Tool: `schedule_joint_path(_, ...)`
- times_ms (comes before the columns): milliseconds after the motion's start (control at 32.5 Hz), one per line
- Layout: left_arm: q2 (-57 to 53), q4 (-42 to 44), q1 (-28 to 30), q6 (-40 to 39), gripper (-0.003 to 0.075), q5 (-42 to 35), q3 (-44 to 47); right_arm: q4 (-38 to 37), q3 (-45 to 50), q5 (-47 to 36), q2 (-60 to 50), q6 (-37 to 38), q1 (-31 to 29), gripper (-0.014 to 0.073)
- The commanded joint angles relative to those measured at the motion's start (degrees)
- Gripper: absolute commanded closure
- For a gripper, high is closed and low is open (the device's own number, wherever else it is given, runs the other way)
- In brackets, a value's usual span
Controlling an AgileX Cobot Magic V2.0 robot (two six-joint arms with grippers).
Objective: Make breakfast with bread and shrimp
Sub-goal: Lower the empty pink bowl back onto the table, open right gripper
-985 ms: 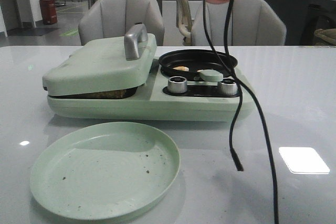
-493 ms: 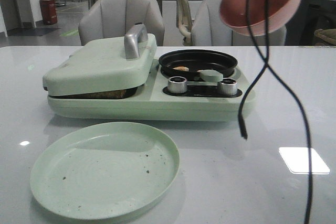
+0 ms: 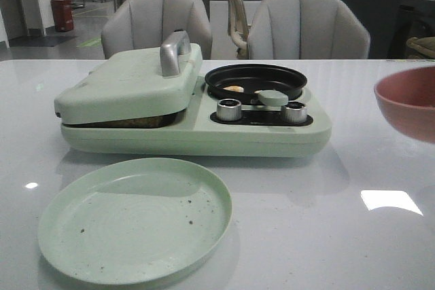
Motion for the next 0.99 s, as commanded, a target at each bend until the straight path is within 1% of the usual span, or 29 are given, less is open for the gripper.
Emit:
schedule_joint_path(0,-0.86,-2.11,-0.35,-0.30,0.0619,-2.91,-1.46,7.52,5.02,-9.92,-2.87,-4.80,-4.70,0.0549)
schedule_joint_path(123,-0.86,-2.11,-0.35,-0.30,0.0619,-2.91,-1.46,8.12,9.85,-14.81,-2.87,-4.80,-7.00,0.0549)
schedule_joint_path(246,-0.86,-2.11,-0.35,-0.30,0.0619,-2.91,-1.46,7.41,11.71,-17.42,-2.87,-4.80,-7.58,0.0547)
schedule_joint_path(431,-0.86,-2.11,-0.35,-0.30,0.0619,-2.91,-1.46,7.21,12.03,-18.82,-2.37,-4.80,-7.58,0.0515)
schedule_joint_path(585,-0.86,-2.11,-0.35,-0.30,0.0619,-2.91,-1.46,6.64,12.03,-18.82,-1.40,-4.80,-7.58,0.0471)
schedule_joint_path(770,-0.86,-2.11,-0.35,-0.30,0.0619,-2.91,-1.46,6.38,12.03,-19.01,0.28,-4.80,-7.58,0.0396)
schedule_joint_path(893,-0.86,-2.11,-0.35,-0.30,0.0619,-2.91,-1.46,6.38,12.03,-19.06,0.78,-4.80,-7.58,0.0288)
schedule_joint_path(954,-0.86,-2.11,-0.35,-0.30,0.0619,-2.91,-1.46,6.38,12.03,-19.01,0.78,-4.80,-7.58,0.0211)
